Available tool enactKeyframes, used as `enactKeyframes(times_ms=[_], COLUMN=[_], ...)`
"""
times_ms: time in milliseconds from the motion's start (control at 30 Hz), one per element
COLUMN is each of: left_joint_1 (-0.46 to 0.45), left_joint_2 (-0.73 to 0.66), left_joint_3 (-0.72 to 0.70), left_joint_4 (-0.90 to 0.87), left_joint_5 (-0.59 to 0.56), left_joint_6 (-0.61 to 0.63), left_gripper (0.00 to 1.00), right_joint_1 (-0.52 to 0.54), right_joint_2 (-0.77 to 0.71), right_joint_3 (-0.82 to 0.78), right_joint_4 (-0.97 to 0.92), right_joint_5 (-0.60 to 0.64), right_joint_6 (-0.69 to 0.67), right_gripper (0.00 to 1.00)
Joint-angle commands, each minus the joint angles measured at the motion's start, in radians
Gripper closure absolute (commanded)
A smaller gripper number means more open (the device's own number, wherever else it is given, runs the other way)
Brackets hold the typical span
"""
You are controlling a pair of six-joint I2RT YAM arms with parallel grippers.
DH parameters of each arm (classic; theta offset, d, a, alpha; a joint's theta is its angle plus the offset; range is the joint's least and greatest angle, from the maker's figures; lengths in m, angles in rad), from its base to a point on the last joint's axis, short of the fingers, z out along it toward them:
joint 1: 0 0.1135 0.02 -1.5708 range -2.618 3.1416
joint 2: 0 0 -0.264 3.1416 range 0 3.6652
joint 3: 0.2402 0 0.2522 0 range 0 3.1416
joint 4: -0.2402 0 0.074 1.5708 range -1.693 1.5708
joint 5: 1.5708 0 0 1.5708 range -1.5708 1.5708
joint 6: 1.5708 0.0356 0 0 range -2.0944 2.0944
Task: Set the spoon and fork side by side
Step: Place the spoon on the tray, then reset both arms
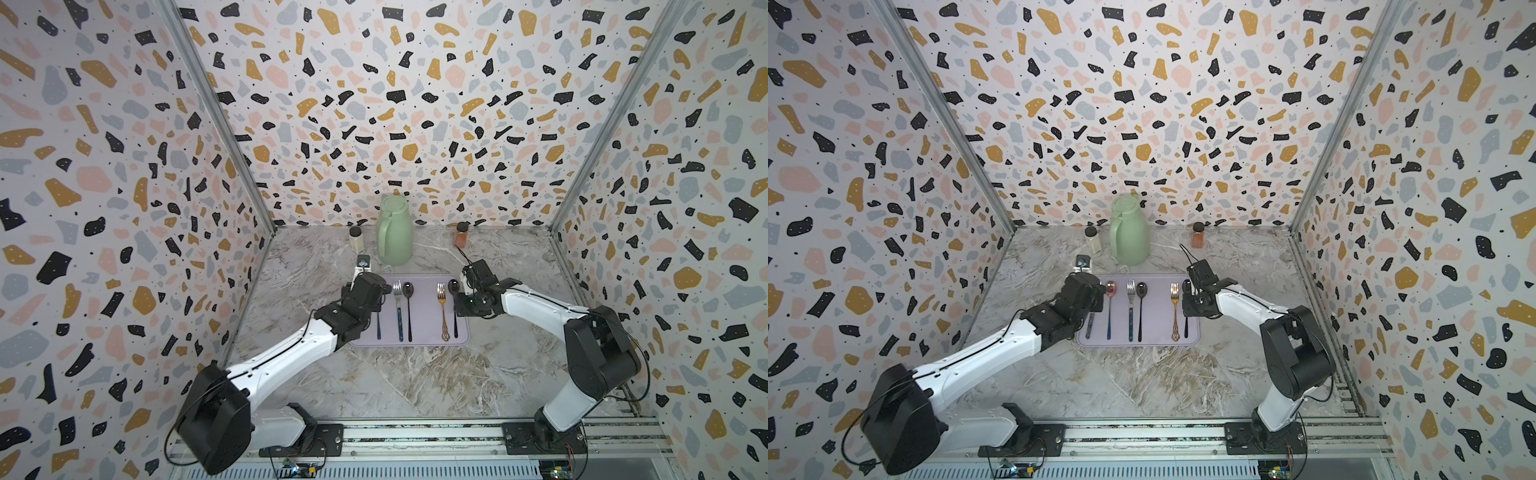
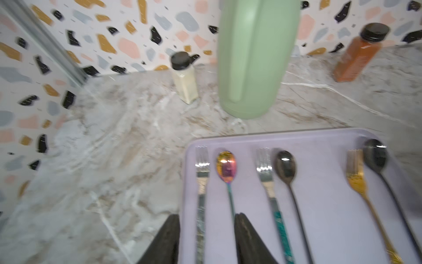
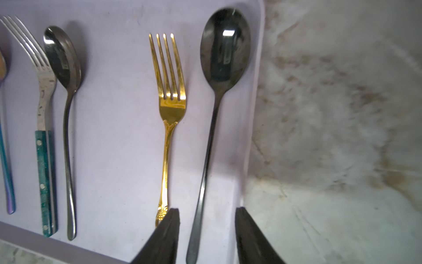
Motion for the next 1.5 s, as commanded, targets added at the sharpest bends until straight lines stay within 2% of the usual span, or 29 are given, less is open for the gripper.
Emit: enactKeyframes(times_ms=[0, 133, 233, 267, 333, 467, 600, 667, 733, 800, 933, 1000, 1133, 1200, 1300, 1400, 1467], left_joint_1=[0.102, 0.235, 0.307, 0.324, 0.358, 0.377, 0.377, 0.377, 0.389, 0.418, 0.461, 0.464, 0.464, 0.464, 0.464, 0.465, 0.463], left_joint_2=[-0.085, -0.132, -0.097, -0.076, -0.046, -0.061, -0.115, -0.123, -0.102, -0.08, -0.004, 0.043, 0.112, 0.143, 0.173, 0.174, 0.168], left_joint_3=[-0.119, -0.277, -0.382, -0.406, -0.435, -0.433, -0.421, -0.459, -0.499, -0.512, -0.562, -0.581, -0.57, -0.554, -0.526, -0.525, -0.52], left_joint_4=[0.198, 0.436, 0.634, 0.69, 0.758, 0.732, 0.587, 0.637, 0.715, 0.74, 0.88, 0.966, 1.0, 0.998, 0.983, 0.977, 0.956], left_joint_5=[-0.017, -0.002, -0.035, -0.059, -0.064, -0.012, 0.059, 0.108, 0.089, 0.131, 0.174, 0.188, 0.214, 0.216, 0.222, 0.213, 0.215], left_joint_6=[0.214, 0.306, 0.387, 0.397, 0.414, 0.414, 0.367, 0.356, 0.345, 0.321, 0.279, 0.278, 0.282, 0.281, 0.29, 0.287, 0.285], left_gripper=[0.52, 0.16, 0.02, 0.0, 0.0, 0.0, 0.0, 0.0, 0.0, 0.0, 0.0, 0.0, 0.0, 0.0, 0.0, 0.0, 0.0], right_joint_1=[0.0, -0.009, -0.028, -0.038, -0.076, -0.187, -0.306, -0.336, -0.347, -0.36, -0.365, -0.365, -0.371, -0.374, -0.373, -0.375, -0.398], right_joint_2=[-0.144, -0.251, -0.296, -0.305, -0.323, -0.348, -0.33, -0.302, -0.299, -0.282, -0.312, -0.337, -0.339, -0.322, -0.249, -0.18, -0.127], right_joint_3=[-0.015, -0.053, -0.126, -0.16, -0.216, -0.362, -0.483, -0.542, -0.557, -0.573, -0.554, -0.58, -0.595, -0.644, -0.748, -0.704, -0.709], right_joint_4=[0.063, 0.14, 0.276, 0.34, 0.434, 0.65, 0.833, 0.969, 1.012, 1.08, 0.947, 0.955, 0.933, 1.016, 1.259, 1.226, 1.285], right_joint_5=[0.155, 0.296, 0.418, 0.444, 0.471, 0.47, 0.399, 0.361, 0.356, 0.351, 0.325, 0.303, 0.339, 0.355, 0.339, 0.3, 0.252], right_joint_6=[-0.119, -0.225, -0.335, -0.366, -0.397, -0.444, -0.428, -0.441, -0.462, -0.477, -0.465, -0.464, -0.445, -0.431, -0.445, -0.45, -0.44], right_gripper=[0.47, 0.23, 0.14, 0.12, 0.11, 0.1, 0.09, 0.07, 0.05, 0.04, 0.04, 0.04, 0.03, 0.03, 0.03, 0.0, 0.0])
